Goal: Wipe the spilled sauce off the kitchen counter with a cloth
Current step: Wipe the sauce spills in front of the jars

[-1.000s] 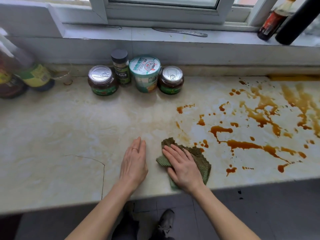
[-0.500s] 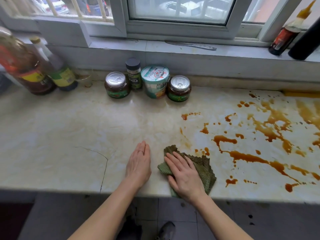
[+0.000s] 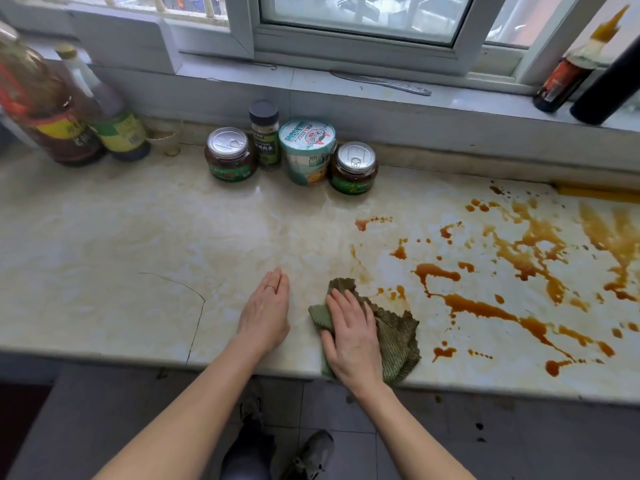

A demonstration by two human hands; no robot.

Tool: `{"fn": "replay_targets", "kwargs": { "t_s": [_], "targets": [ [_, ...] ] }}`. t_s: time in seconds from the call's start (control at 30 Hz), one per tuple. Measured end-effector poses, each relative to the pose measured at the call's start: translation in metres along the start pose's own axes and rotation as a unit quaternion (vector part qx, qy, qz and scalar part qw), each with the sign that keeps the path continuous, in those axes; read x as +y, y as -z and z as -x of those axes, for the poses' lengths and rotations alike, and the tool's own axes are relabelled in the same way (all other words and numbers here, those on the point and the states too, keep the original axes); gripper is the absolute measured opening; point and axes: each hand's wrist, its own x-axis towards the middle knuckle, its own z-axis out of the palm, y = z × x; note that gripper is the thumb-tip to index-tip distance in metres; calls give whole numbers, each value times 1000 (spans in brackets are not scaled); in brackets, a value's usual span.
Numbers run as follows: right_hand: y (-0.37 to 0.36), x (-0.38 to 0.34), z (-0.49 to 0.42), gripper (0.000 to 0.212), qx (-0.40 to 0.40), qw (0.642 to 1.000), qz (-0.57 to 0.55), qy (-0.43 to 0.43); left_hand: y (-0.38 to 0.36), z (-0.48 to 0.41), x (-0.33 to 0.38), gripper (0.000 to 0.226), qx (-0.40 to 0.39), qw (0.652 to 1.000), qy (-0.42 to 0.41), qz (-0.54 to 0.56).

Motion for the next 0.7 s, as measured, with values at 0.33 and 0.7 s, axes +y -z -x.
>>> {"fn": "replay_targets", "kwargs": {
  "t_s": [0.33, 0.7],
  "targets": [
    [38, 78, 23, 55, 7, 999, 42, 5, -2, 3, -1, 75, 5, 1000, 0, 10],
    [23, 52, 16, 55, -29, 995, -4, 91, -2, 2, 0, 72, 9, 1000, 13, 23]
  ]
}}
